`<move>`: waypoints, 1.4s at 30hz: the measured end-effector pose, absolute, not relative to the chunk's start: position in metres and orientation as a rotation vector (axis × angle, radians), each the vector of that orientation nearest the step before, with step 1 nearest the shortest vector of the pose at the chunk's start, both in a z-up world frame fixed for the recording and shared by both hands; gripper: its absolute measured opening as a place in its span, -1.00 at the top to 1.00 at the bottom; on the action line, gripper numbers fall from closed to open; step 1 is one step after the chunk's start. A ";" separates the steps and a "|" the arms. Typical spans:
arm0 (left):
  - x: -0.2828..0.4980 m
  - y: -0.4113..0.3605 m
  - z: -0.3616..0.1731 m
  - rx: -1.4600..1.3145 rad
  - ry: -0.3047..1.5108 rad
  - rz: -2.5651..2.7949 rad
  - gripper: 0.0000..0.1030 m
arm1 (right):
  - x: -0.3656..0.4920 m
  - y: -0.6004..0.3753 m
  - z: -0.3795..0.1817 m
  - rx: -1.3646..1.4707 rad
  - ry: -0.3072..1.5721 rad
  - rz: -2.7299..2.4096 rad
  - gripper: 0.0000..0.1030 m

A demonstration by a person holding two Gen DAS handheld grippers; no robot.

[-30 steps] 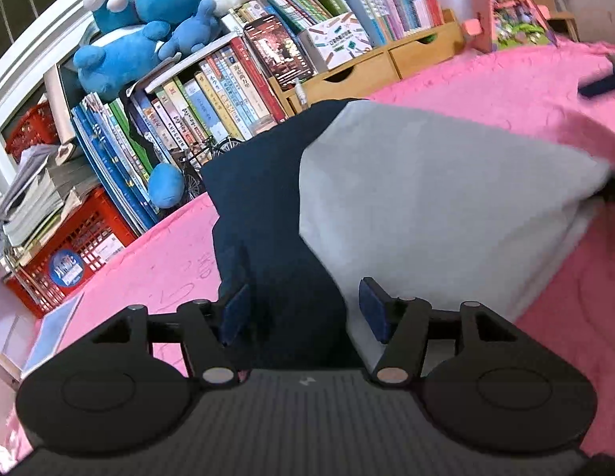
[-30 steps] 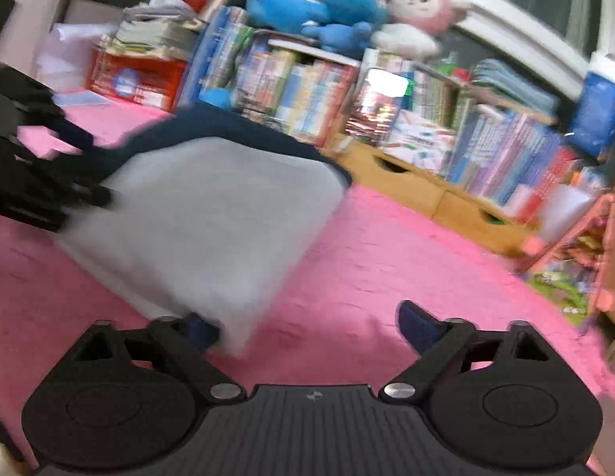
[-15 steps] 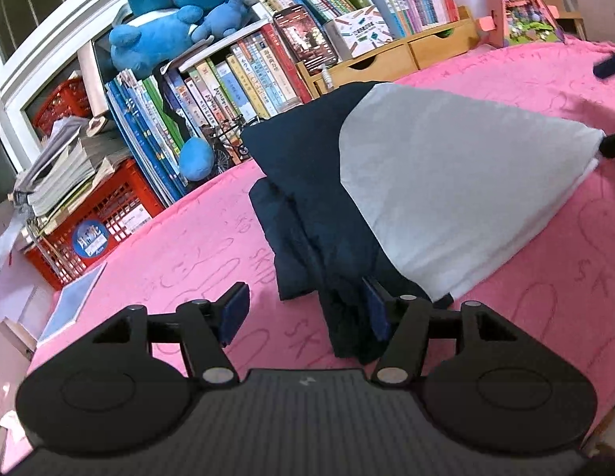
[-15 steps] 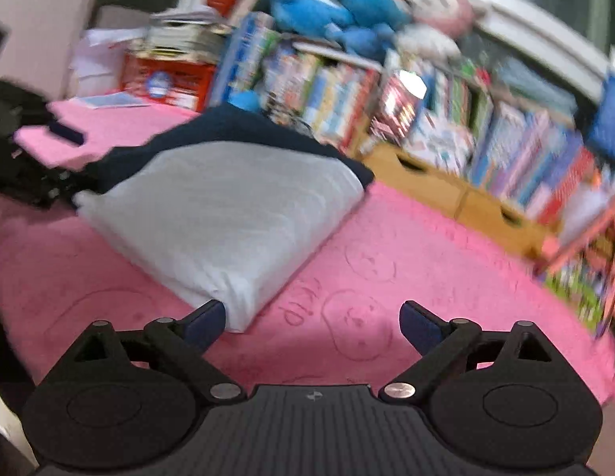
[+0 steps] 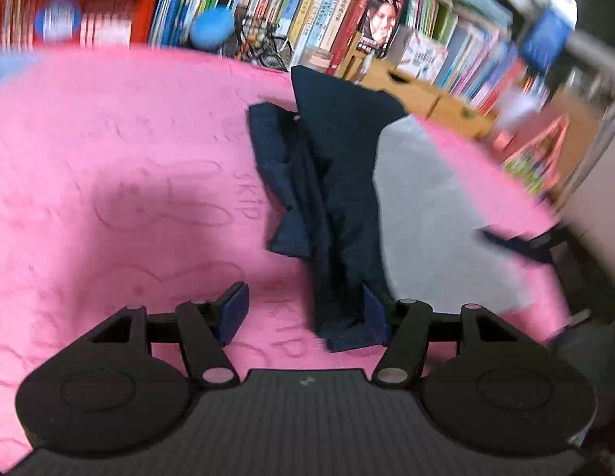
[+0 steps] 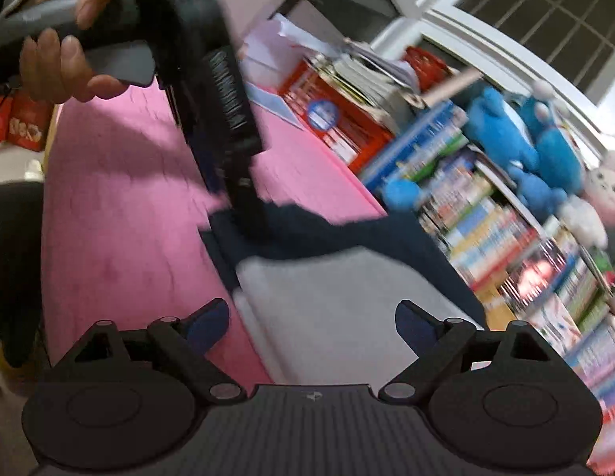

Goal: Fold clothes

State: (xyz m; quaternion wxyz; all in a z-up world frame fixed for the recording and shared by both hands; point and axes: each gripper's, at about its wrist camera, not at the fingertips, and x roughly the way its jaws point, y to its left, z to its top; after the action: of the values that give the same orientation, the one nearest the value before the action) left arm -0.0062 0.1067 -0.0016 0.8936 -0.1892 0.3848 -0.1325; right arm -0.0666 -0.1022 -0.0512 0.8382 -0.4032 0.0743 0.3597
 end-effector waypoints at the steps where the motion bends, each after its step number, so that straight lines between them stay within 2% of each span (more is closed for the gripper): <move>1: -0.005 0.112 -0.002 -0.441 0.802 -0.301 -0.18 | -0.065 -0.095 -0.051 -0.844 0.164 0.771 -0.69; 5: -0.001 0.126 -0.006 -0.606 0.803 -0.378 -0.18 | -0.060 -0.071 -0.052 -0.813 0.181 0.801 -0.45; 7: 0.002 0.133 -0.009 -0.677 0.803 -0.400 -0.18 | -0.059 -0.064 -0.053 -0.807 0.197 0.820 -0.01; 8: 0.005 0.136 -0.011 -0.705 0.805 -0.402 -0.20 | -0.058 -0.063 -0.053 -0.798 0.212 0.829 0.46; 9: 0.006 0.139 -0.014 -0.732 0.808 -0.400 -0.32 | -0.058 -0.063 -0.053 -0.789 0.226 0.836 0.59; 10: 0.007 0.143 -0.016 -0.764 0.808 -0.399 -0.39 | -0.059 -0.066 -0.052 -0.769 0.215 0.827 0.62; 12: 0.009 0.153 -0.021 -0.835 0.803 -0.404 -0.39 | -0.062 -0.073 -0.045 -0.718 0.188 0.806 0.75; 15: 0.019 0.165 -0.028 -0.946 0.794 -0.412 -0.48 | -0.060 -0.088 -0.023 -0.617 0.150 0.762 0.80; 17: 0.031 0.168 -0.028 -0.982 0.789 -0.420 -0.51 | -0.056 -0.098 -0.007 -0.555 0.136 0.736 0.81; 19: 0.048 0.167 -0.029 -1.008 0.794 -0.441 -0.62 | -0.049 -0.107 0.007 -0.499 0.153 0.729 0.81; 23: 0.079 0.152 -0.038 -1.088 0.825 -0.500 -0.69 | -0.040 -0.120 0.015 -0.431 0.195 0.746 0.81; 27: 0.097 0.139 -0.038 -1.049 0.844 -0.523 -0.81 | -0.047 -0.110 -0.004 -0.526 0.219 0.830 0.81; 32: 0.099 0.121 -0.030 -0.893 0.868 -0.523 -0.80 | -0.062 -0.091 -0.038 -0.682 0.243 0.923 0.77; 35: 0.093 0.104 -0.024 -0.718 0.858 -0.472 -0.50 | -0.064 -0.084 -0.050 -0.718 0.260 0.957 0.72; 37: 0.087 0.096 -0.019 -0.617 0.849 -0.425 -0.03 | -0.062 -0.087 -0.048 -0.709 0.270 0.984 0.67; 38: 0.085 0.093 -0.017 -0.568 0.846 -0.400 0.07 | -0.060 -0.092 -0.043 -0.681 0.293 1.012 0.54; 40: 0.082 0.092 -0.017 -0.545 0.842 -0.383 0.16 | -0.045 -0.115 -0.025 -0.529 0.389 1.077 0.16; 41: 0.081 0.093 -0.017 -0.551 0.842 -0.381 0.18 | -0.033 -0.134 -0.017 -0.431 0.427 1.079 -0.13; 42: 0.081 0.094 -0.018 -0.560 0.841 -0.380 0.20 | -0.021 -0.153 -0.008 -0.332 0.464 1.078 -0.21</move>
State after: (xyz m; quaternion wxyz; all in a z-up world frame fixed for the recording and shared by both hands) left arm 0.0811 0.0944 -0.0178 0.8578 -0.2666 0.4005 -0.1808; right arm -0.0211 -0.1526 -0.0079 0.8197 -0.1561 0.2180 0.5061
